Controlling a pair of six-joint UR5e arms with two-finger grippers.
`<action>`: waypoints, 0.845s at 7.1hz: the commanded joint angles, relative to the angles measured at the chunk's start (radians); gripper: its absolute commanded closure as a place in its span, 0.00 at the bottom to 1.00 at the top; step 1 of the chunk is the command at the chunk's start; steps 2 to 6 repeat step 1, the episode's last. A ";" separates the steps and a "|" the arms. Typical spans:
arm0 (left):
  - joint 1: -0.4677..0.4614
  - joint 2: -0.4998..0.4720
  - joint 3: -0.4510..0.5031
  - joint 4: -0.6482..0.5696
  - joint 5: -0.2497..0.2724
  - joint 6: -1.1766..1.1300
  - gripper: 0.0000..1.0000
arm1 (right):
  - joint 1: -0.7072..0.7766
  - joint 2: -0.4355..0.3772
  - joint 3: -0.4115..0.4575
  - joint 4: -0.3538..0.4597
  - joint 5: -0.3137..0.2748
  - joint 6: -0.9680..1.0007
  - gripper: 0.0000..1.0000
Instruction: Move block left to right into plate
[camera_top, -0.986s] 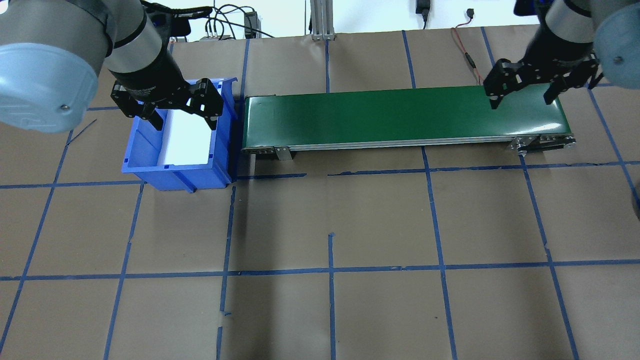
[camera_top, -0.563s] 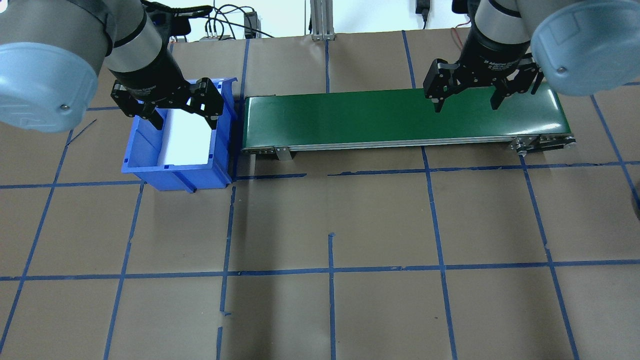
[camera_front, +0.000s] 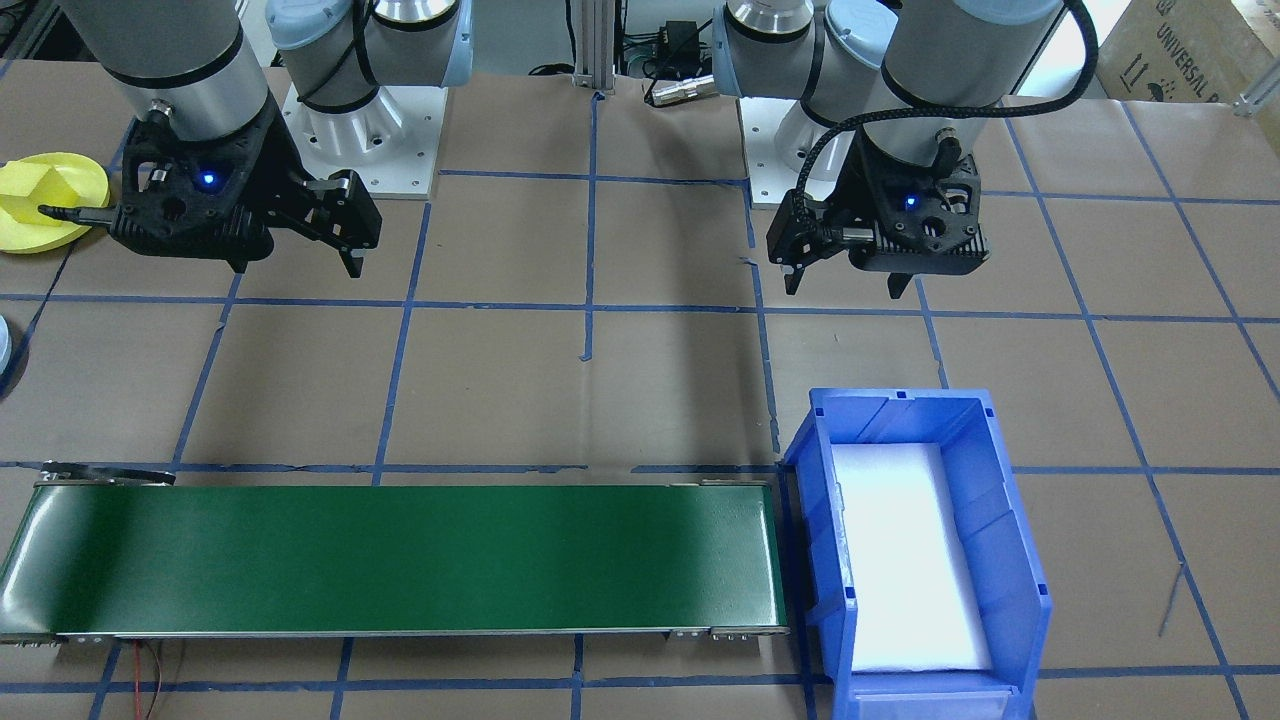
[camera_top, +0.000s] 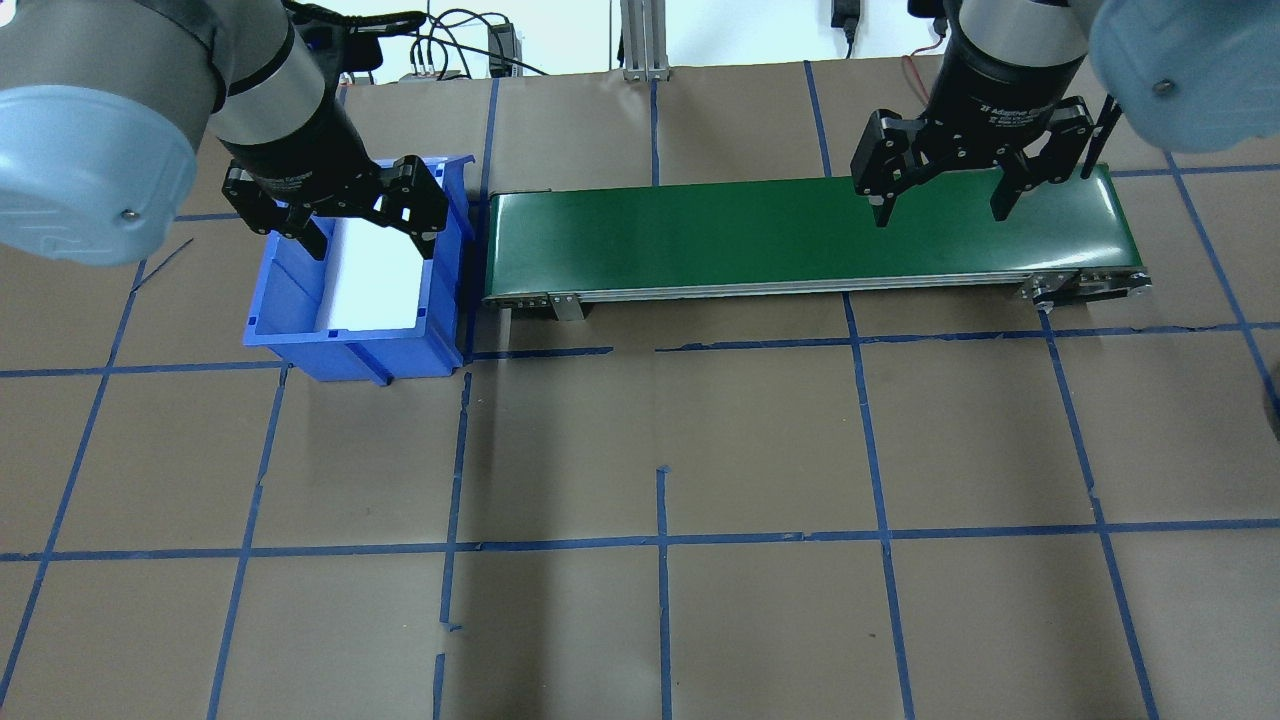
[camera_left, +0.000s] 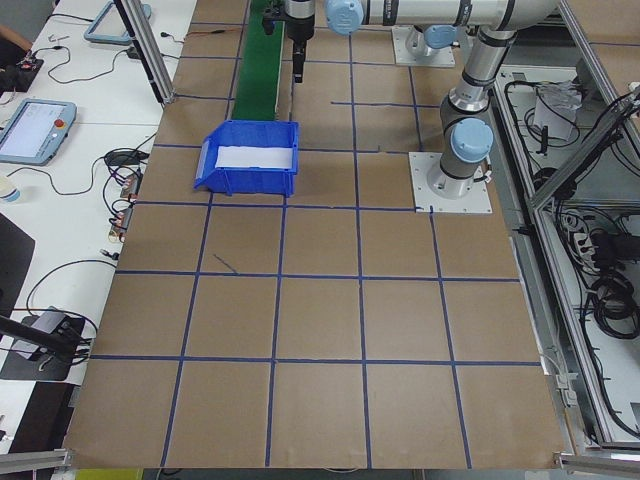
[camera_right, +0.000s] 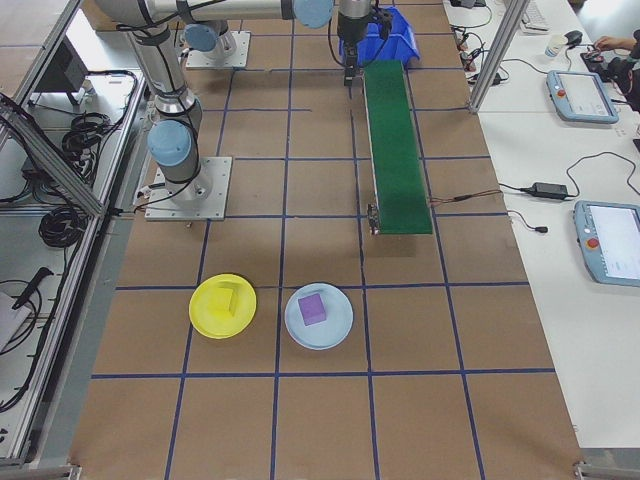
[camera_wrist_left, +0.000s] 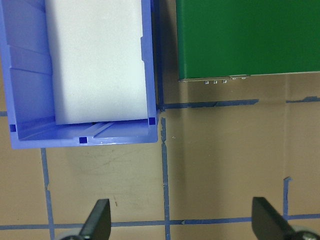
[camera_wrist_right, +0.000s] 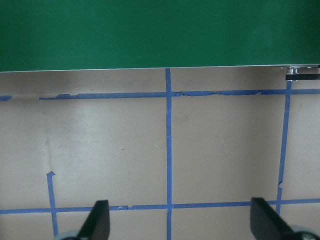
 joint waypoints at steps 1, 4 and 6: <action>0.000 0.000 0.005 0.000 0.002 0.001 0.00 | -0.001 0.000 0.007 0.003 0.010 -0.029 0.00; 0.000 0.000 0.005 0.000 0.002 0.001 0.00 | -0.001 0.000 0.007 0.003 0.010 -0.029 0.00; 0.000 0.000 0.005 0.000 0.002 0.001 0.00 | -0.001 0.000 0.007 0.003 0.010 -0.029 0.00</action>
